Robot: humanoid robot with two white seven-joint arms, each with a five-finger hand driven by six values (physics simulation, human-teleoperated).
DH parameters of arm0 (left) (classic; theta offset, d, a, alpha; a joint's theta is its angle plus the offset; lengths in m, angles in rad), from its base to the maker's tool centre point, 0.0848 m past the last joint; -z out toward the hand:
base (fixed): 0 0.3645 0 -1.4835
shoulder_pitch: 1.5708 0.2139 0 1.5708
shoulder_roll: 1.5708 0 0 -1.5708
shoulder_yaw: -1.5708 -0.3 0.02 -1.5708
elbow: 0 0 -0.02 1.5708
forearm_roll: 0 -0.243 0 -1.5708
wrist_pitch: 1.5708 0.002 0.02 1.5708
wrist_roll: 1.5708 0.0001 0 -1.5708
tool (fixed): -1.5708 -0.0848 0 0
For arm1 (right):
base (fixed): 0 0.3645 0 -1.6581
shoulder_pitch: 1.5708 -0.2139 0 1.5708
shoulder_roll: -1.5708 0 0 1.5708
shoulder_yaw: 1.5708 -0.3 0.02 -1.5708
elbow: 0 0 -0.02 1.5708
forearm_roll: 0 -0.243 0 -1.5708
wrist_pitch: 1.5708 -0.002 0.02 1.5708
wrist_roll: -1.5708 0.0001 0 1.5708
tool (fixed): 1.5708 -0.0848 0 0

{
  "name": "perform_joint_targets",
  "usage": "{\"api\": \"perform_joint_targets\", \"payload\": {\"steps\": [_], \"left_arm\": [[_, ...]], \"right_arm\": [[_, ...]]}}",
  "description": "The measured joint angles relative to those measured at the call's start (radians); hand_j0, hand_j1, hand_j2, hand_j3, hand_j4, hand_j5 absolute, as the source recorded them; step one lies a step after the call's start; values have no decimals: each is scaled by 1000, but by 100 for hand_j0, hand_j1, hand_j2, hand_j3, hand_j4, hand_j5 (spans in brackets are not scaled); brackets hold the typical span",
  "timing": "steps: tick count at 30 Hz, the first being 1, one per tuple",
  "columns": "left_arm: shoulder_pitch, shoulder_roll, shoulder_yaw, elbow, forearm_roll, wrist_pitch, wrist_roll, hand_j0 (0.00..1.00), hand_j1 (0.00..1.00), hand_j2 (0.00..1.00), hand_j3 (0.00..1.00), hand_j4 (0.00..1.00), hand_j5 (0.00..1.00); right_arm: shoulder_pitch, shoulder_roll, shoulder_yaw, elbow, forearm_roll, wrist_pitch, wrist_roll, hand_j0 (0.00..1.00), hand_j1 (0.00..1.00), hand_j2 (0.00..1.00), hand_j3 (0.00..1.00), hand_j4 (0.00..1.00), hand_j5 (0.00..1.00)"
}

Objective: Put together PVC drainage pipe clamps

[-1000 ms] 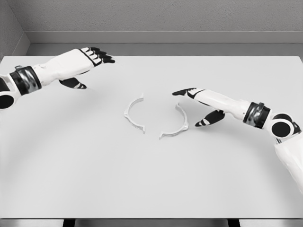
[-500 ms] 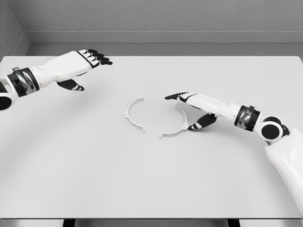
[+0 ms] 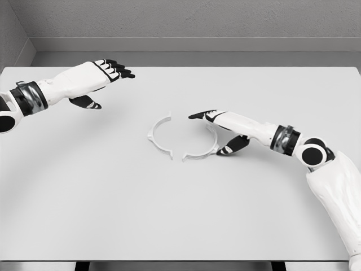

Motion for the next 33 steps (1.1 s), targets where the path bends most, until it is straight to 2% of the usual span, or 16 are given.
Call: {"api": "perform_joint_targets", "payload": {"steps": [18, 24, 30, 33], "left_arm": [[-2, 0, 0, 0, 0, 0, 0, 100, 100, 100, 100, 100, 100], [0, -1, -1, 0, 0, 0, 0, 100, 100, 100, 100, 100, 100], [-2, 0, 0, 1, -1, 0, 0, 100, 100, 100, 100, 100, 100], [-2, 0, 0, 1, -1, 0, 0, 100, 100, 100, 100, 100, 100]], "right_arm": [[-9, 22, 4, 8, 11, 0, 0, 100, 100, 100, 100, 100, 100], [-6, -5, -18, 27, 10, 0, 1, 100, 100, 100, 100, 100, 100], [-115, -14, -55, 112, 9, 1, 0, 100, 100, 100, 100, 100, 100], [-137, 6, -55, 179, 11, 1, 0, 100, 100, 100, 100, 100, 100]]}}
